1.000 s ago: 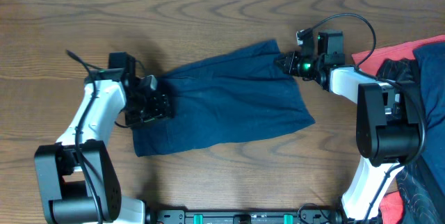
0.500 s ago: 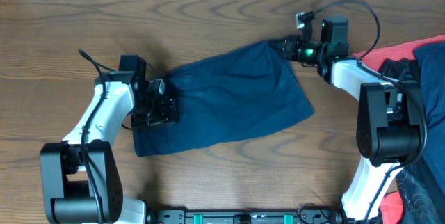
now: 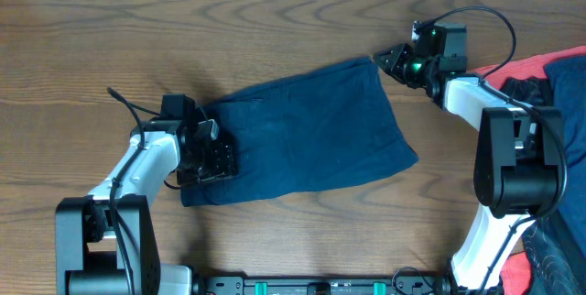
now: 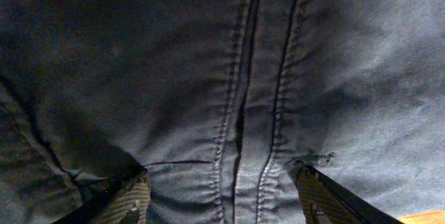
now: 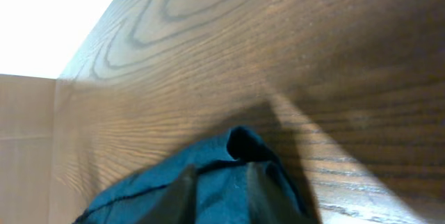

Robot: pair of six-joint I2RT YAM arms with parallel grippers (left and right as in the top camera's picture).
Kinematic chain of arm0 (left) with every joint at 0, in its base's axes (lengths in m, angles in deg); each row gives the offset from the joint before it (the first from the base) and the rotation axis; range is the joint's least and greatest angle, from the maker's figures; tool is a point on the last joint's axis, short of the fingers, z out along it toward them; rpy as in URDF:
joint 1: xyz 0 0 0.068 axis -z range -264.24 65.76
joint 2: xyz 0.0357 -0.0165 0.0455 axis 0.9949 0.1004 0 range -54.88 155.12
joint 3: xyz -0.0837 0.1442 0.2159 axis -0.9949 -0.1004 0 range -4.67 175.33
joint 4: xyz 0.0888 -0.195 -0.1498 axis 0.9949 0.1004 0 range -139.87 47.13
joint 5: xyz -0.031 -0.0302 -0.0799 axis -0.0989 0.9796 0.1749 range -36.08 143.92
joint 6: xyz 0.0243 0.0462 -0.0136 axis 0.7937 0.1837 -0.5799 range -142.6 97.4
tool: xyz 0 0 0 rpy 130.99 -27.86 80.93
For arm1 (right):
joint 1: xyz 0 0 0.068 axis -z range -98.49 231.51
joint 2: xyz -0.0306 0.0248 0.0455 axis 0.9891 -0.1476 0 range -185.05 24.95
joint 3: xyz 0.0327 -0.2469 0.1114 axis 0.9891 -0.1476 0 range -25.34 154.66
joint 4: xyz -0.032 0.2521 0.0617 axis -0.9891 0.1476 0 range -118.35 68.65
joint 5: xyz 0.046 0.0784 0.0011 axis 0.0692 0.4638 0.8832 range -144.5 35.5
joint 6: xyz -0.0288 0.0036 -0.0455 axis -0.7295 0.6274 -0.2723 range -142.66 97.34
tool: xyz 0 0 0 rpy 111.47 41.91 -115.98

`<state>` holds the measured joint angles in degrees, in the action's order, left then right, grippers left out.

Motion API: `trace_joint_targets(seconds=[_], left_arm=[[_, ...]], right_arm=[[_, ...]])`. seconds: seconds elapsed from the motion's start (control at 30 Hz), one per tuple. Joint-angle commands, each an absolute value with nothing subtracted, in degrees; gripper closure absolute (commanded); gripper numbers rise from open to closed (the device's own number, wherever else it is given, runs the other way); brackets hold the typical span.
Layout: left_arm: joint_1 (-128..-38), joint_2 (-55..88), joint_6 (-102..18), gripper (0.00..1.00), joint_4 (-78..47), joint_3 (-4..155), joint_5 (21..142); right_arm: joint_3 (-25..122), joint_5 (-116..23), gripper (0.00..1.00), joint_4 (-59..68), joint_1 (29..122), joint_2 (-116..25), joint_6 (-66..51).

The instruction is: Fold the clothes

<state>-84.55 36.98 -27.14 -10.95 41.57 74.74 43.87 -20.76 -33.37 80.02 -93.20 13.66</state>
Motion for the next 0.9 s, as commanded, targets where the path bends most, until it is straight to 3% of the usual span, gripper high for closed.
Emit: trace_joint_targets(seconds=[0.0,0.3,0.4,0.43,0.5,0.6,0.73,0.87], left_arm=[[-84.47,39.4,-27.6,0.3,-11.32,39.49,73.69],[-84.47,36.71,-27.6,0.29,-10.86,45.79,80.31],[-84.47,35.97,-27.6,0.3,-14.12,46.35,80.31],[-84.47,36.02,-27.6,0.34,-15.76,46.33,80.29],[-84.47,36.5,-27.57,0.42,-18.45,45.9,80.07],[-84.47,37.79,-27.6,0.61,-19.15,45.74,75.35],[-84.49,40.71,-27.57,0.65,-18.71,45.06,66.02],[-84.49,42.99,-27.55,0.67,-17.6,45.04,61.71]], right_arm=[[44.38,-15.76,0.69,-32.02,81.55,-93.04,5.22],[44.35,-12.26,0.7,-7.6,83.67,-90.33,-9.16],[44.31,-17.59,0.81,0.35,82.16,-90.38,-11.22],[44.29,-20.11,0.9,2.28,81.39,-90.38,-11.19],[44.29,-26.36,0.99,4.84,80.04,-90.38,-10.76],[44.29,-38.58,0.99,6.93,78.95,-90.38,-6.39],[44.31,-51.47,0.99,8.53,79.78,-90.36,-0.27],[44.33,-52.17,0.99,8.66,82.36,-90.25,-0.27]])
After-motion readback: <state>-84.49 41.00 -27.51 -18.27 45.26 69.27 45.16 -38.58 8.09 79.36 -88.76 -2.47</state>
